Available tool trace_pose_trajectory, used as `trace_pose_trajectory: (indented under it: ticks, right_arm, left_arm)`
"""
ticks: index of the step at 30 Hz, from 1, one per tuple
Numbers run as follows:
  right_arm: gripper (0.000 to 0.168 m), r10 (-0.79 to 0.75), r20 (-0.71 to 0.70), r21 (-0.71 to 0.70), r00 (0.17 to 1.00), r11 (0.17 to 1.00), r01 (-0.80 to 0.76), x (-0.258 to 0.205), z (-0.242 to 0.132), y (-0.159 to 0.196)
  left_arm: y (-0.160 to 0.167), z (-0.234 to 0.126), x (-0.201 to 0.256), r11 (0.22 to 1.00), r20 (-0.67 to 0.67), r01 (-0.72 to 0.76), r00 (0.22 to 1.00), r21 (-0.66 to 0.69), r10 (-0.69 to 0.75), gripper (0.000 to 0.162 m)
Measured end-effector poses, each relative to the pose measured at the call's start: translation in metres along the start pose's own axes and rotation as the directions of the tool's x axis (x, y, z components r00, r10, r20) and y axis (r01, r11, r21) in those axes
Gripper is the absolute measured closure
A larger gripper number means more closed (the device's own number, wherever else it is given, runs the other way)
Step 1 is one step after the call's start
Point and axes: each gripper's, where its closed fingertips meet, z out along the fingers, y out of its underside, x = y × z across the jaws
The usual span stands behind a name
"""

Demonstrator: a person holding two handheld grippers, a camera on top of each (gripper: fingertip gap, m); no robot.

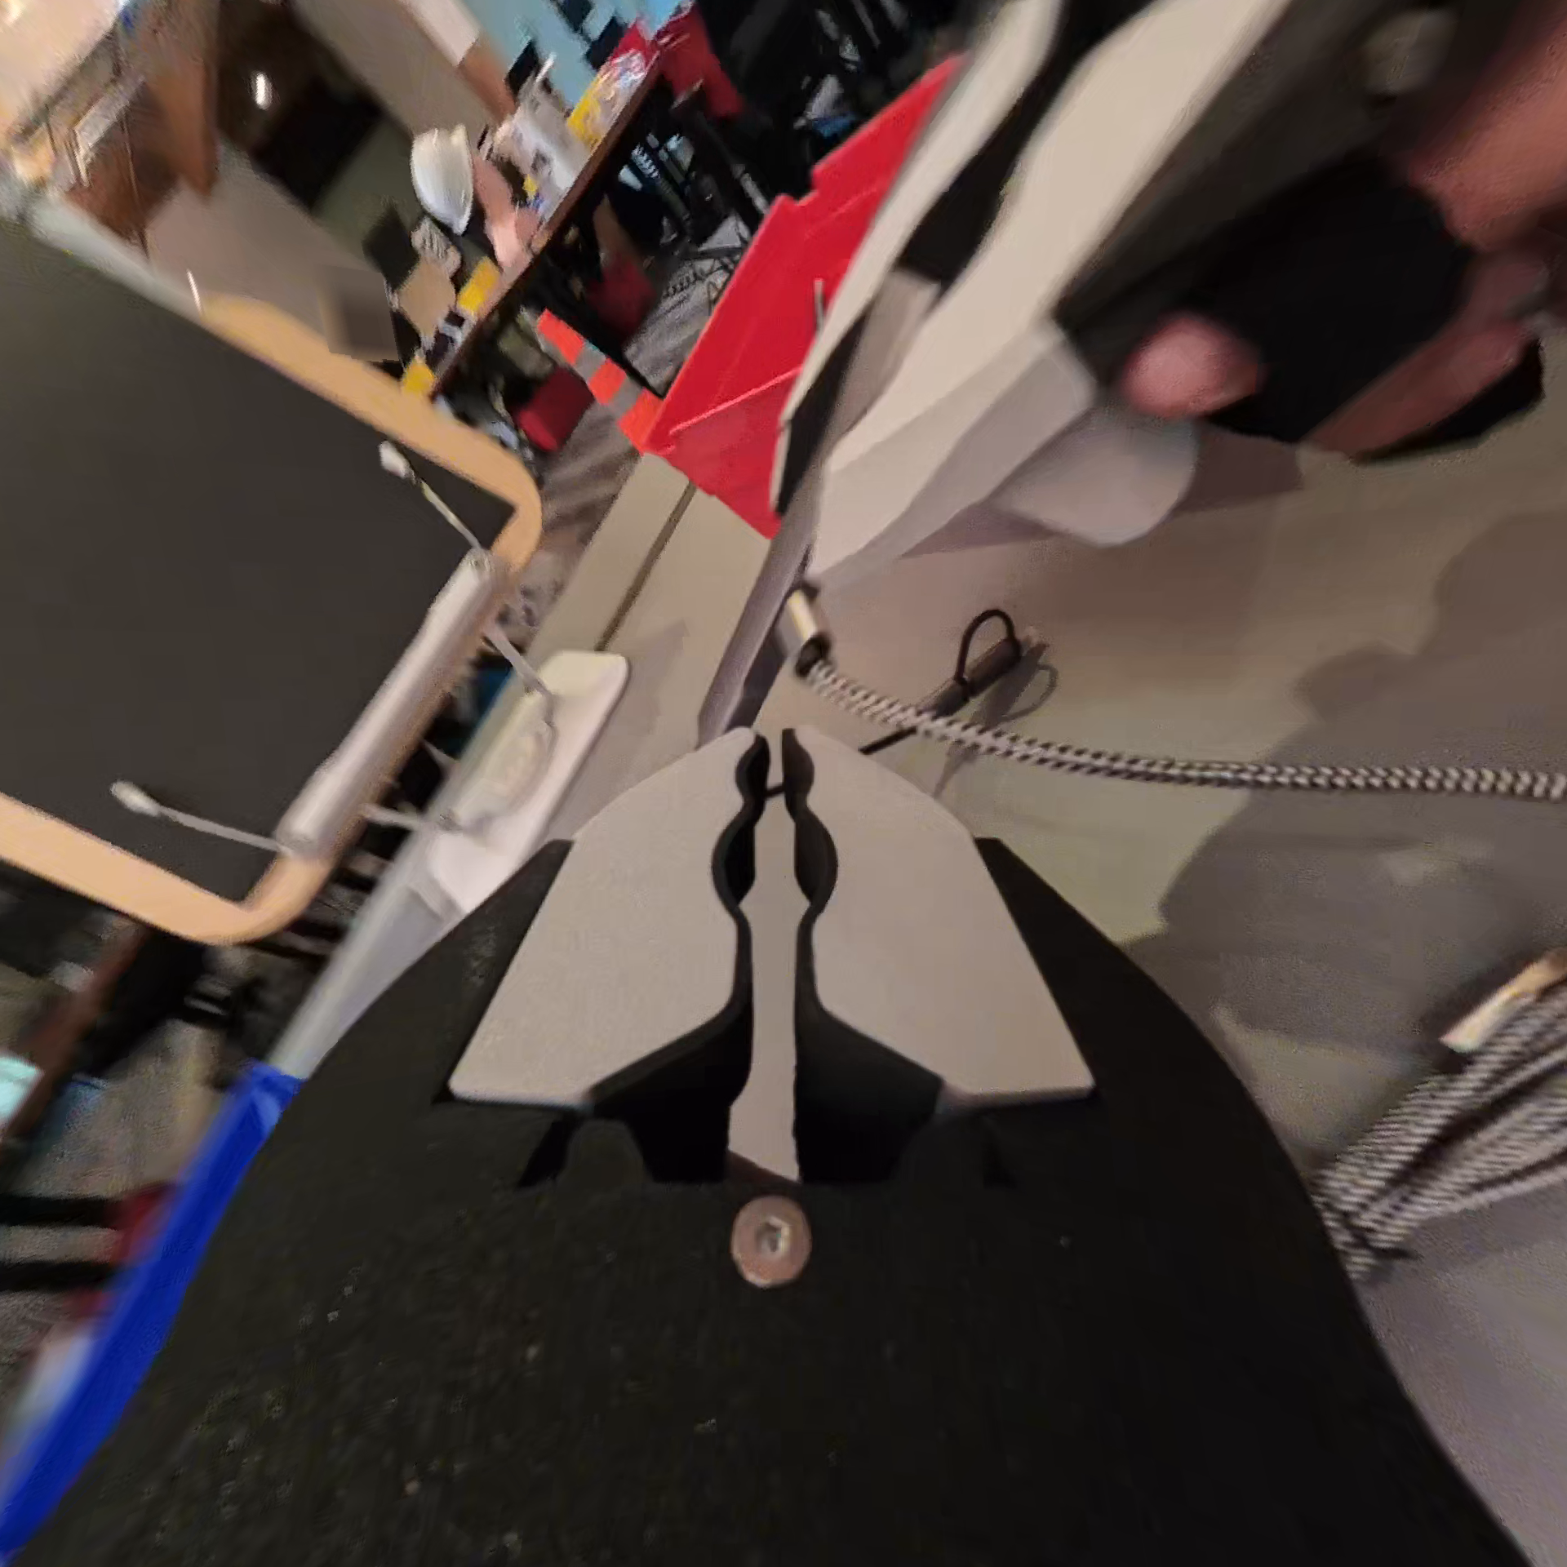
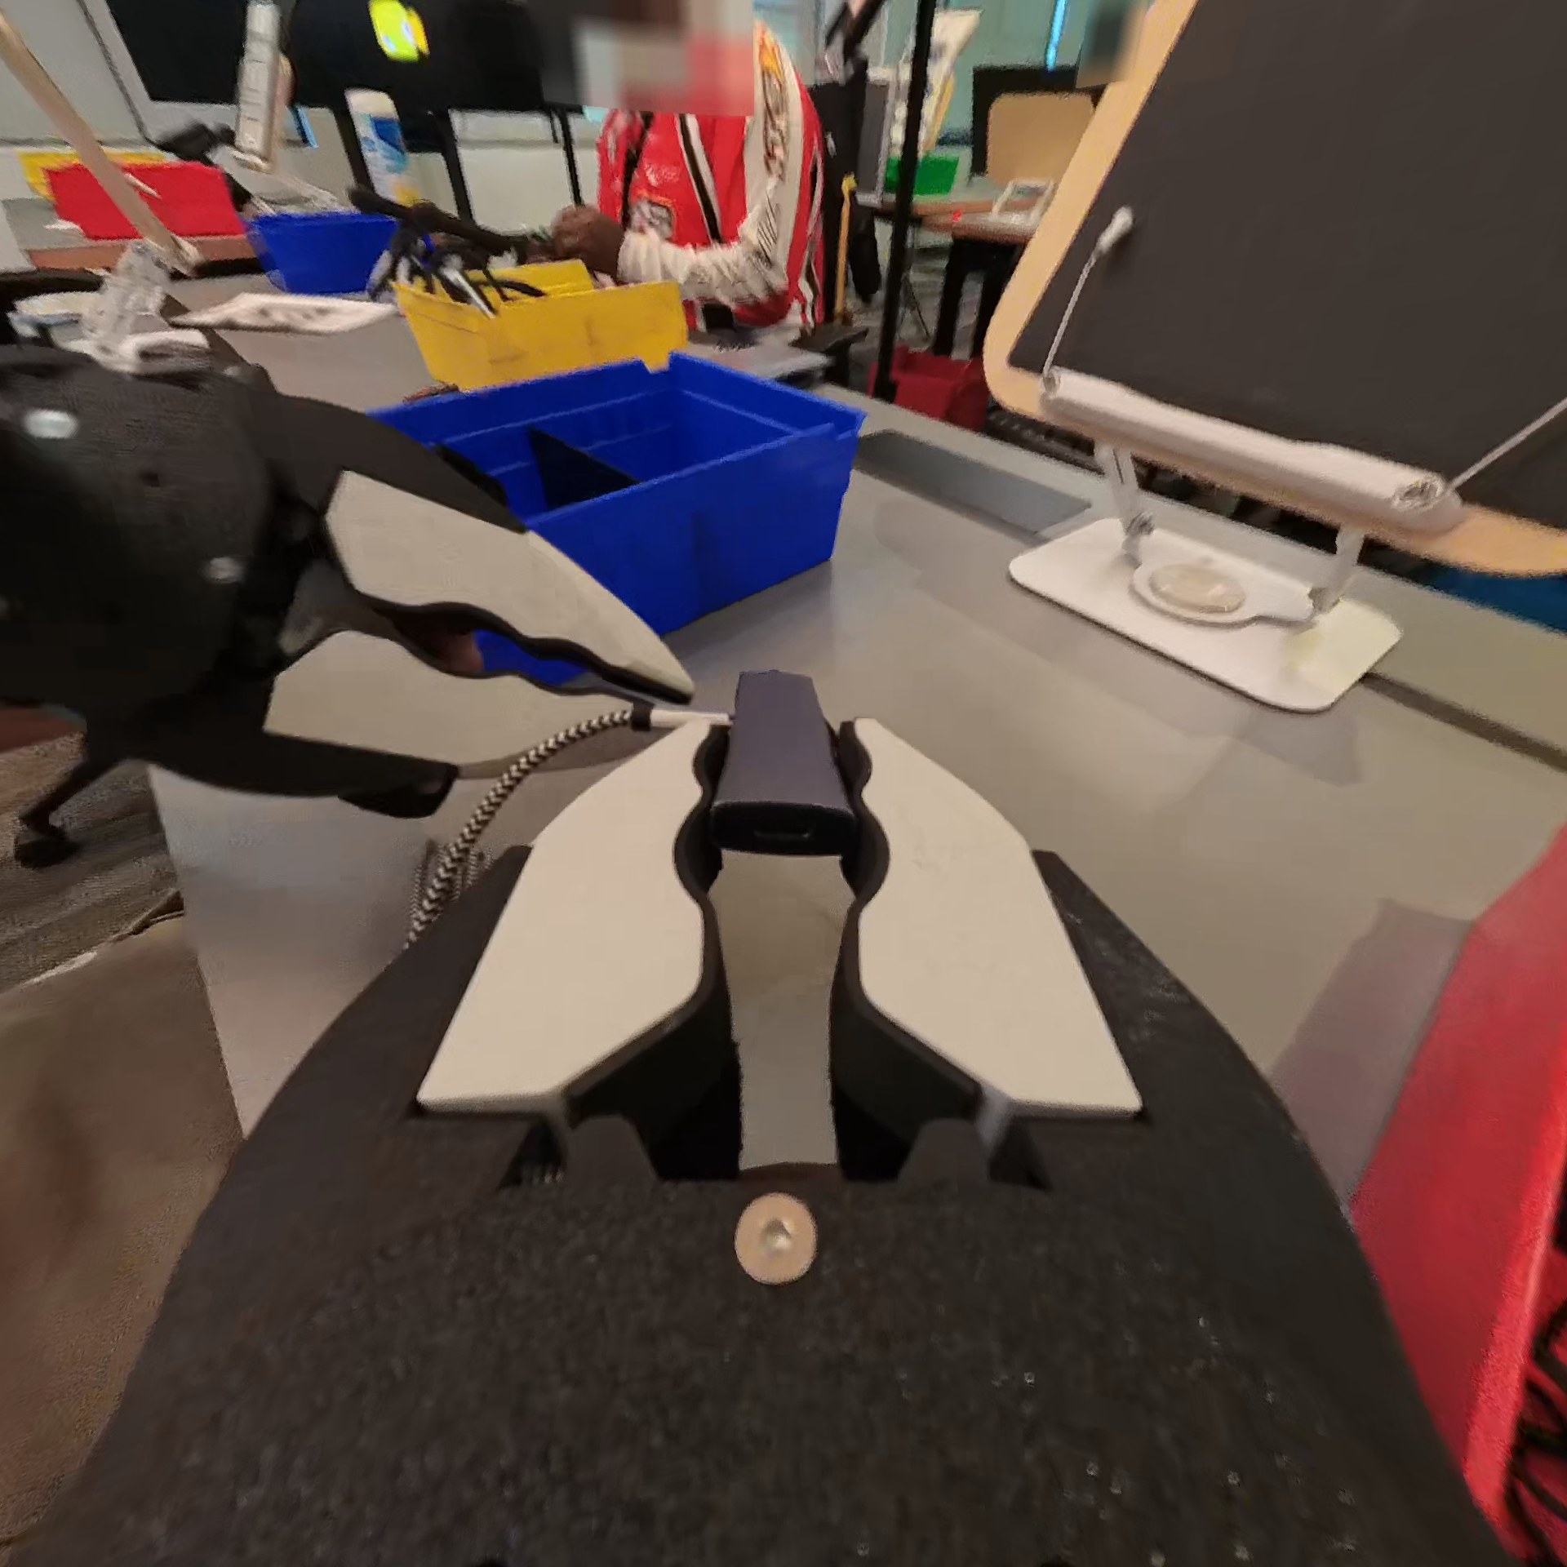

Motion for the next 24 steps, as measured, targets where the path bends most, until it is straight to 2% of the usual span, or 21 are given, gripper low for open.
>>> trace_pose_trajectory:
  ticks: [2, 4, 6, 7, 8, 10, 15, 17, 19, 24]
  right_arm:
    - [0.143, -0.019, -0.026, 0.02, 0.999, 1.0, 0.019, 0.001, -0.005, 0.0]
    - [0.143, -0.058, -0.074, 0.006, 0.996, 0.998, 0.059, 0.001, -0.005, 0.007]
    - [0.143, -0.088, -0.118, -0.016, 0.989, 0.996, 0.087, 0.0, -0.003, 0.015]
    - [0.143, -0.085, -0.128, -0.01, 0.988, 0.996, 0.085, -0.001, -0.002, 0.015]
    - [0.143, -0.076, -0.131, -0.001, 0.988, 0.997, 0.077, -0.003, -0.002, 0.015]
    - [0.143, -0.07, -0.137, 0.028, 0.988, 0.997, 0.075, -0.007, -0.002, 0.01]
    - [0.143, -0.065, -0.106, 0.057, 0.992, 0.996, 0.071, -0.018, -0.002, 0.006]
    - [0.143, -0.056, -0.094, 0.049, 0.994, 0.997, 0.061, -0.018, 0.0, 0.008]
    - [0.143, -0.034, -0.08, 0.042, 0.996, 0.998, 0.038, -0.018, 0.001, 0.011]
    - [0.143, 0.025, -0.034, -0.044, 0.999, 0.999, -0.027, -0.016, 0.007, 0.032]
  left_arm:
    - [0.013, -0.003, 0.002, 0.952, -0.082, 0.303, 0.949, -0.036, -0.305, 0.155]
    - [0.012, -0.008, 0.004, 0.785, -0.199, 0.618, 0.764, -0.045, -0.613, 0.144]
    - [-0.001, -0.015, 0.007, 0.624, -0.315, 0.78, 0.58, -0.052, -0.751, 0.127]
    - [-0.005, -0.016, 0.01, 0.595, -0.331, 0.802, 0.546, -0.058, -0.769, 0.118]
    - [-0.009, -0.016, 0.014, 0.596, -0.335, 0.801, 0.546, -0.061, -0.768, 0.11]
    - [-0.012, -0.014, 0.019, 0.625, -0.298, 0.78, 0.587, -0.042, -0.753, 0.11]
    - [-0.012, -0.01, 0.023, 0.621, -0.252, 0.784, 0.598, -0.015, -0.761, 0.132]
    - [-0.01, -0.008, 0.026, 0.613, -0.253, 0.79, 0.587, -0.028, -0.769, 0.134]
    - [-0.011, -0.008, 0.029, 0.607, -0.276, 0.794, 0.577, -0.03, -0.769, 0.151]
    - [-0.002, -0.005, 0.026, 0.683, -0.186, 0.73, 0.666, -0.036, -0.722, 0.152]
